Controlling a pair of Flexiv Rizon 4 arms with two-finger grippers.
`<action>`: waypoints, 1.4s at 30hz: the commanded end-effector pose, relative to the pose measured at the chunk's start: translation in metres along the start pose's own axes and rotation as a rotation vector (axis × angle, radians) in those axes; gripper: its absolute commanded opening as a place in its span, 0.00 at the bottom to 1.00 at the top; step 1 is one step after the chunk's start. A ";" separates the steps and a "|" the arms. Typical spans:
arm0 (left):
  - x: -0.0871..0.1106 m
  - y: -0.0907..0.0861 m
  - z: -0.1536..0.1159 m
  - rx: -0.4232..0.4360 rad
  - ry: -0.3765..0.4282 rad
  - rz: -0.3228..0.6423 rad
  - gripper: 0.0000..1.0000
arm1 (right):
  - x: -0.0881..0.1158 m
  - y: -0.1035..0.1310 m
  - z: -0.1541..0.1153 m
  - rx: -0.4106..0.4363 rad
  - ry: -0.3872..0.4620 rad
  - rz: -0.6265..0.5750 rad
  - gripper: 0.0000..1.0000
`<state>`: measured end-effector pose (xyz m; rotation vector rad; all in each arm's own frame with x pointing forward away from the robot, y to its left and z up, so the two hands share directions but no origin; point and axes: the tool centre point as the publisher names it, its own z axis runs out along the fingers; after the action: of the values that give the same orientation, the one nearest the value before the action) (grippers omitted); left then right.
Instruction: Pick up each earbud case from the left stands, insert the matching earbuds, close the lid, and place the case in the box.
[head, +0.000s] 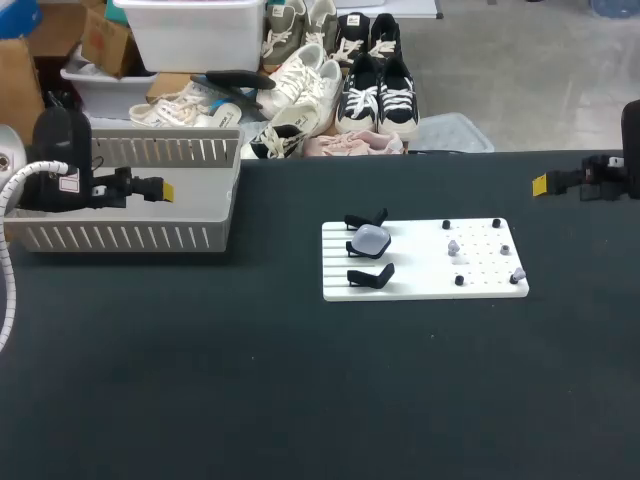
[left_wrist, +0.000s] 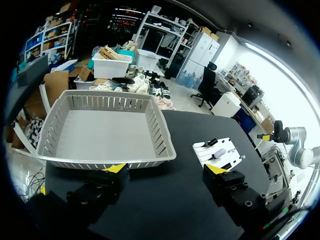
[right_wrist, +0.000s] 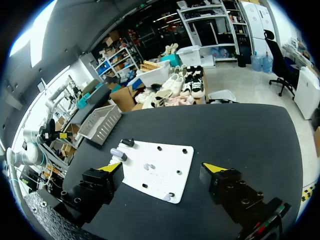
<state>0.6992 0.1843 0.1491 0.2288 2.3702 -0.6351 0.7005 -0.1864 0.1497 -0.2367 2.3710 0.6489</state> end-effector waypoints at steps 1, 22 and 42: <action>-0.001 0.000 0.000 -0.002 0.005 0.000 1.00 | 0.000 -0.001 0.000 -0.002 0.001 -0.001 1.00; -0.001 0.000 0.000 -0.002 0.005 0.000 1.00 | 0.000 -0.001 0.000 -0.002 0.001 -0.001 1.00; -0.018 -0.039 0.010 0.203 0.009 0.330 1.00 | 0.000 -0.001 0.000 -0.002 0.001 -0.001 1.00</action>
<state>0.6983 0.1481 0.1677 0.5960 2.2627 -0.6140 0.7005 -0.1864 0.1498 -0.2368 2.3710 0.6489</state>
